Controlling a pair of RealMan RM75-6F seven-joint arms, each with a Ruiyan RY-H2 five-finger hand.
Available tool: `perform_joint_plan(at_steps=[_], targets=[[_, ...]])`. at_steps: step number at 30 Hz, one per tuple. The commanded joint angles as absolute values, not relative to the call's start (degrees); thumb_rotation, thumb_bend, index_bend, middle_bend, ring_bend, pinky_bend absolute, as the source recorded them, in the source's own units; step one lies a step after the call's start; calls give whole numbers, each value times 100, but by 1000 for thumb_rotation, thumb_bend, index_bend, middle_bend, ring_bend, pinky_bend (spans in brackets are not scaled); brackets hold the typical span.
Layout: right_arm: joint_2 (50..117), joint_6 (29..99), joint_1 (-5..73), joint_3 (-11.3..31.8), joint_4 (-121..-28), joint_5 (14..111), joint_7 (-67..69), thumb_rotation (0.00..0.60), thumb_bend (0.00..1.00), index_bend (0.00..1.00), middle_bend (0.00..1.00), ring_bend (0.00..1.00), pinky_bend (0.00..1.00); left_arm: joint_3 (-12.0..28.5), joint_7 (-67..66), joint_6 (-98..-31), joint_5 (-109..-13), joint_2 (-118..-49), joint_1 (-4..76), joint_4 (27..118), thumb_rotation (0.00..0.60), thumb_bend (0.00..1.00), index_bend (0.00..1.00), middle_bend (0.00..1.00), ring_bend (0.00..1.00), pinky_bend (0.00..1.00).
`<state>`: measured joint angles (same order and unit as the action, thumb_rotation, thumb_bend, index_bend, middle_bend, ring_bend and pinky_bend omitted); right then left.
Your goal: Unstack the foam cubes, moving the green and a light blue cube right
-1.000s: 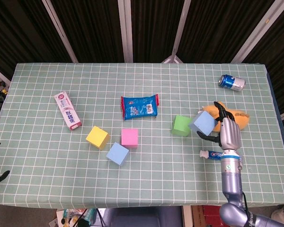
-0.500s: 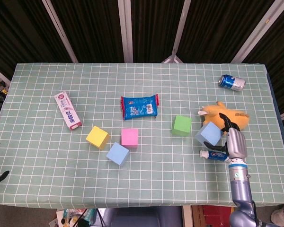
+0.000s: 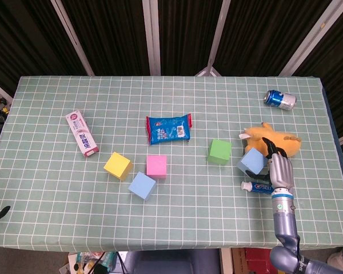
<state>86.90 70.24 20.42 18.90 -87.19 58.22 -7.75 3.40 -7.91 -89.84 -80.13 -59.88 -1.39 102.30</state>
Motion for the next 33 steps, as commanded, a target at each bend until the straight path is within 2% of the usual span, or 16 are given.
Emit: perform_joint_plan(at_steps=[1,12,14,17,19,24,27,33], targets=[[8834,6964,2161,1954,-8284,5677,-849,600,36,136,179,674,144,333,-798,-8995,-8029,-5987,-145,10236,600,103,235,0,0,0],[8915,6858,2275,1931,-7597,5664,-887,600,37,136,178,652,127,309,-904,-8989,-8058,-6023,-141,10256,600,104,236,0,0,0],[8863,6773,2268,1891,-7640,5655,-879,600,37,136,177,616,109,308,-910,-8996,-8067,-6024,-142,10257,600,104,236,0,0,0],[8672,6551,2243,1812,-7872,5629,-841,600,36,118,153,502,79,311,-899,-9005,-8064,-6024,-147,10255,600,103,235,0,0,0],[8526,6403,2234,1769,-8051,5597,-842,600,35,86,124,409,59,311,-894,-8999,-8055,-6019,-148,10256,600,103,235,0,0,0],[8136,6204,2225,1701,-8560,5451,-1023,600,36,12,54,264,13,313,-888,-8994,-8052,-6013,-147,10259,600,104,235,0,0,0],[7911,6159,2228,1653,-8846,5361,-1226,600,35,0,15,187,0,316,-887,-8989,-8043,-6013,-146,10259,600,104,235,0,0,0],[7476,6262,2217,1651,-9579,5366,-1425,600,32,0,0,151,0,311,-906,-8978,-8044,-6021,-141,10265,600,104,235,0,0,0]])
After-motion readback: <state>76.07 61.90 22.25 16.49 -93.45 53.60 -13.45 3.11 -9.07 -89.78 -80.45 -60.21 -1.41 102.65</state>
